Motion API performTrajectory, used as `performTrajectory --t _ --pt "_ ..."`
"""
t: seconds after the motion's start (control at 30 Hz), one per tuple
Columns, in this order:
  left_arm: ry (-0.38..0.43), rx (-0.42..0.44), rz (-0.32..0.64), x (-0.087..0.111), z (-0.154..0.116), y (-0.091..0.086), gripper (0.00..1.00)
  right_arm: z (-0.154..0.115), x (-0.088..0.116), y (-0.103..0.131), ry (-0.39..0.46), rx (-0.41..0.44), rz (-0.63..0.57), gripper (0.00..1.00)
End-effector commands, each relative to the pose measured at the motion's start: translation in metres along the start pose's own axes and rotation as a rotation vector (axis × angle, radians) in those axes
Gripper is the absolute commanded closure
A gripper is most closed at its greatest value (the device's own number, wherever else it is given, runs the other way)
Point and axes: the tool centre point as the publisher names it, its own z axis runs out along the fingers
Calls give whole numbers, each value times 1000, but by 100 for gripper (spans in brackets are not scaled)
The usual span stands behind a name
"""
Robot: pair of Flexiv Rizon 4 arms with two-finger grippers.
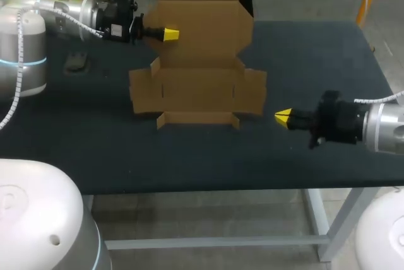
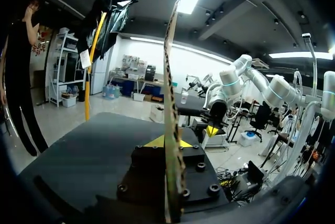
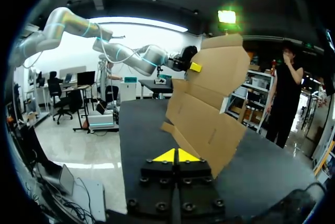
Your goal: Assemble the packaging by folding the flat box into shape, placing the metal phone stand inside, and closing the box properly
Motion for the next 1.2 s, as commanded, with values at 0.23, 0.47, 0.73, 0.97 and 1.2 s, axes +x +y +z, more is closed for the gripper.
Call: performTrajectory --t 0.23,0.47,0.73,0.97,1.2 --pt "22 1 25 -5 -1 9 100 18 3 -3 -2 -15 10 100" --pt "14 -5 33 -4 0 14 100 34 5 -1 22 -19 9 100" --pt "10 -11 27 -4 1 17 100 57 10 3 62 -17 -2 100" --pt "4 -17 25 -5 1 21 100 69 13 4 90 -6 -9 100" --pt "11 -15 13 -9 2 27 100 76 15 4 102 -2 -7 100"
